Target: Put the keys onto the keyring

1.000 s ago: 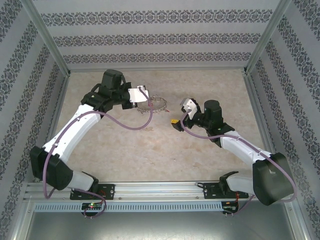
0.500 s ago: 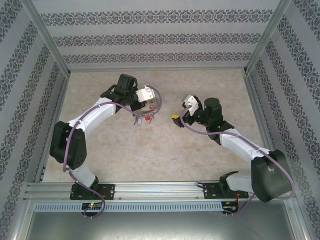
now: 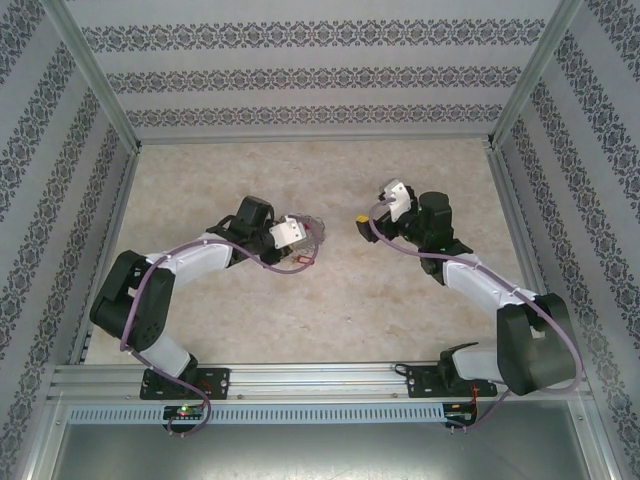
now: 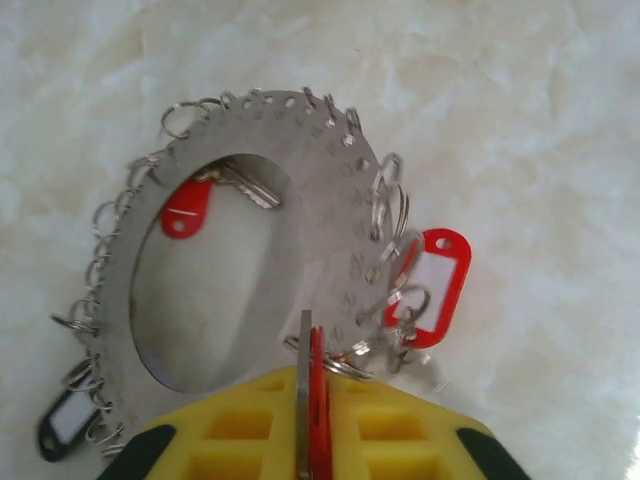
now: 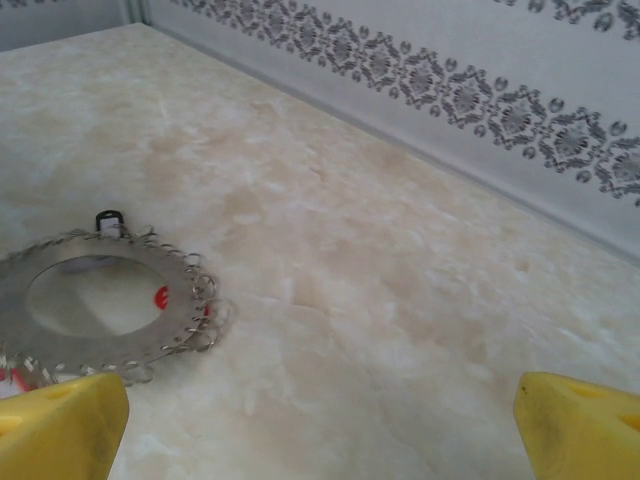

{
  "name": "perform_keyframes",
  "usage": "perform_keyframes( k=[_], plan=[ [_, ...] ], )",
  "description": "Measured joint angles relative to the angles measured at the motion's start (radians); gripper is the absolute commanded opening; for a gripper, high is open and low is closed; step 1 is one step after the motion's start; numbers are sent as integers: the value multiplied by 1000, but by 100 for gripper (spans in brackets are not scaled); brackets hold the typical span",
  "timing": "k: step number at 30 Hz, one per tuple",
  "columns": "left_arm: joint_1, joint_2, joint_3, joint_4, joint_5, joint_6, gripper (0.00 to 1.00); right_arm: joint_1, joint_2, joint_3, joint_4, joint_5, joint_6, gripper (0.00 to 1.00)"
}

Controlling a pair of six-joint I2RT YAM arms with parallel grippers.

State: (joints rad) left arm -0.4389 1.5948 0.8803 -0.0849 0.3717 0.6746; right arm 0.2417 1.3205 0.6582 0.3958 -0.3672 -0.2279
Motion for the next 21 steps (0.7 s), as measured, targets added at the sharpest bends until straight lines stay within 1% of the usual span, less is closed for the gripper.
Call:
perform_keyframes(
  k=[2,3,6,7,10,11,12,13,15,16,19,21],
  plan=[
    [-8,-18,-24,19,23,-18,21,-13,6,0,8,13,6,98],
    [-14,-26,-31,27,31,-26,25,-22,8,-1,13,19,9,98],
    [-42,-60,-65,56,46,-47,48,-48,10,-14,36,39,13,98],
    [-48,-74,-80,63,47,-60,52,-57,10,-21,49,42,13,98],
    [-58,-142,-130,79,44,-112,60,-83,10,-52,92,54,13,98],
    [-58,-173,-146,85,37,-134,65,-92,8,-64,110,58,13,98],
    [-55,-207,-159,95,29,-157,77,-100,2,-80,129,66,13,98],
    [-49,-234,-167,104,23,-183,99,-106,-4,-93,143,71,14,98],
    [-18,-302,-180,136,10,-244,100,-119,-28,-132,189,95,22,98],
    [13,-335,-183,153,5,-278,100,-123,-47,-156,217,116,31,98],
    [131,-407,-184,200,-31,-359,100,-144,-108,-235,292,192,77,98],
    [207,-429,-186,219,-60,-397,100,-164,-140,-277,322,239,113,98]
  ],
)
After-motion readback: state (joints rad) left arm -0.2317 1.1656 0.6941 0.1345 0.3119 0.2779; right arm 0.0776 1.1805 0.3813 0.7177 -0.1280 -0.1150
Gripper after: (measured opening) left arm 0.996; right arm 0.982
